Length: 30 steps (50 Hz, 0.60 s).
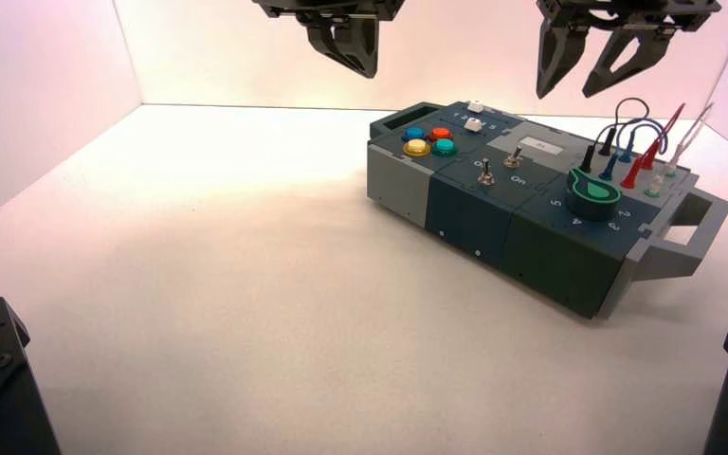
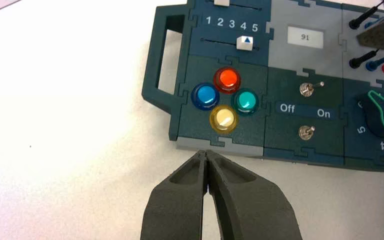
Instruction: Return to the home position.
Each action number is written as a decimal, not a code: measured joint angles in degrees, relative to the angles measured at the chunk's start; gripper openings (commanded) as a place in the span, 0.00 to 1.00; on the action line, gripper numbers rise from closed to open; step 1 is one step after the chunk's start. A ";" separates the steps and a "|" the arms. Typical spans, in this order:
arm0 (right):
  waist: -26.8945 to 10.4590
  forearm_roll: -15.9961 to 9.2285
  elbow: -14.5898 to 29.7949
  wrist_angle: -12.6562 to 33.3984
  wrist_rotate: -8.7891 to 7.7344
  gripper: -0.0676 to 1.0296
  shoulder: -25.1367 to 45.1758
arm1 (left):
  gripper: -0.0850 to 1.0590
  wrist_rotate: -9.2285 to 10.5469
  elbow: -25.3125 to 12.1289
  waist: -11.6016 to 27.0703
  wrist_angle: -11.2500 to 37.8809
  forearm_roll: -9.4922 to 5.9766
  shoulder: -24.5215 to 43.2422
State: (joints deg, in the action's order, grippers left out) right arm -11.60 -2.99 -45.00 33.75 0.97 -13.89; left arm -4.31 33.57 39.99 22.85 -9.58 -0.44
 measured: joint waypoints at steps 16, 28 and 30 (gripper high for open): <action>-0.26 -0.09 -0.97 2.90 0.00 0.78 -7.91 | 0.05 0.88 0.26 0.00 2.02 -0.09 -4.83; -0.35 -0.09 -1.05 7.91 0.00 0.78 -17.67 | 0.05 0.88 0.88 -0.09 4.13 -0.09 -12.74; -0.35 -0.09 -1.05 8.53 0.00 0.78 -18.72 | 0.05 0.88 1.05 -0.18 4.57 0.00 -14.24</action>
State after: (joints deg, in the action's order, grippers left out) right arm -11.95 -3.08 -46.05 42.28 0.97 -32.61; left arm -3.43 34.63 39.81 27.42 -9.58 -14.68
